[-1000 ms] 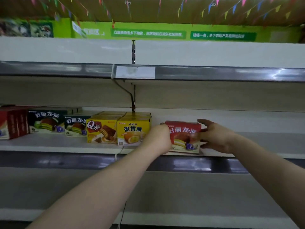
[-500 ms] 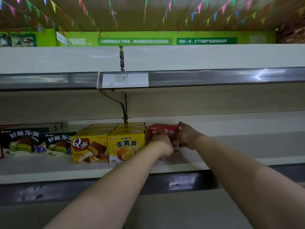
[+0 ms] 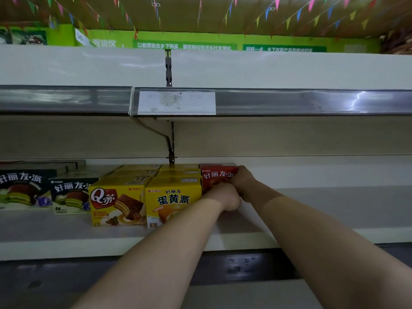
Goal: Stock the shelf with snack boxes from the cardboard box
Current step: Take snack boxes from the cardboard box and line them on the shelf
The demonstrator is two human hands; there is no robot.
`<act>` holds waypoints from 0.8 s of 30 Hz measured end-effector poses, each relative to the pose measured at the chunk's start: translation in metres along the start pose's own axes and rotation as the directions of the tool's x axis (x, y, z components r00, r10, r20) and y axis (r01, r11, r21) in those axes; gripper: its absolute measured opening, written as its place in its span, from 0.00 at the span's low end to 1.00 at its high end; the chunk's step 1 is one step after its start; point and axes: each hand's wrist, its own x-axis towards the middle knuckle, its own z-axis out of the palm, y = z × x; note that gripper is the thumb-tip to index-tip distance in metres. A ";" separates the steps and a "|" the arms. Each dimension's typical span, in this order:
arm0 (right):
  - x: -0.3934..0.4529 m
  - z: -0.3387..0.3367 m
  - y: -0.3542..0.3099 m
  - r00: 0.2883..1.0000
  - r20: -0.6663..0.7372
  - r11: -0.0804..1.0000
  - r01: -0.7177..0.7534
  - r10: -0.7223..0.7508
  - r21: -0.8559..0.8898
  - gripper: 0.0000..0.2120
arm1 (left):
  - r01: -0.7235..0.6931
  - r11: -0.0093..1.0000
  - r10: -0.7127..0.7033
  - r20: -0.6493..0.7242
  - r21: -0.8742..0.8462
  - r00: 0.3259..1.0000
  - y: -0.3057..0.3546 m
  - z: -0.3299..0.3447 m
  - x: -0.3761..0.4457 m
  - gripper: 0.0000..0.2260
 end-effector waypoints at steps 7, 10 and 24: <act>-0.009 -0.004 -0.009 0.997 0.017 0.996 -0.076 0.077 -0.036 0.09 | 0.010 0.992 -0.006 0.039 -0.122 0.999 -0.005 -0.003 0.003 0.15; -0.015 -0.012 -0.008 0.995 0.029 0.992 -0.095 0.097 -0.088 0.15 | -0.005 0.993 0.008 0.029 -0.121 1.000 -0.006 -0.003 0.001 0.15; -0.091 -0.046 -0.019 0.997 0.009 0.996 0.072 -0.072 -0.050 0.09 | -0.007 0.896 -0.105 -0.227 -0.444 0.968 0.018 -0.015 -0.053 0.11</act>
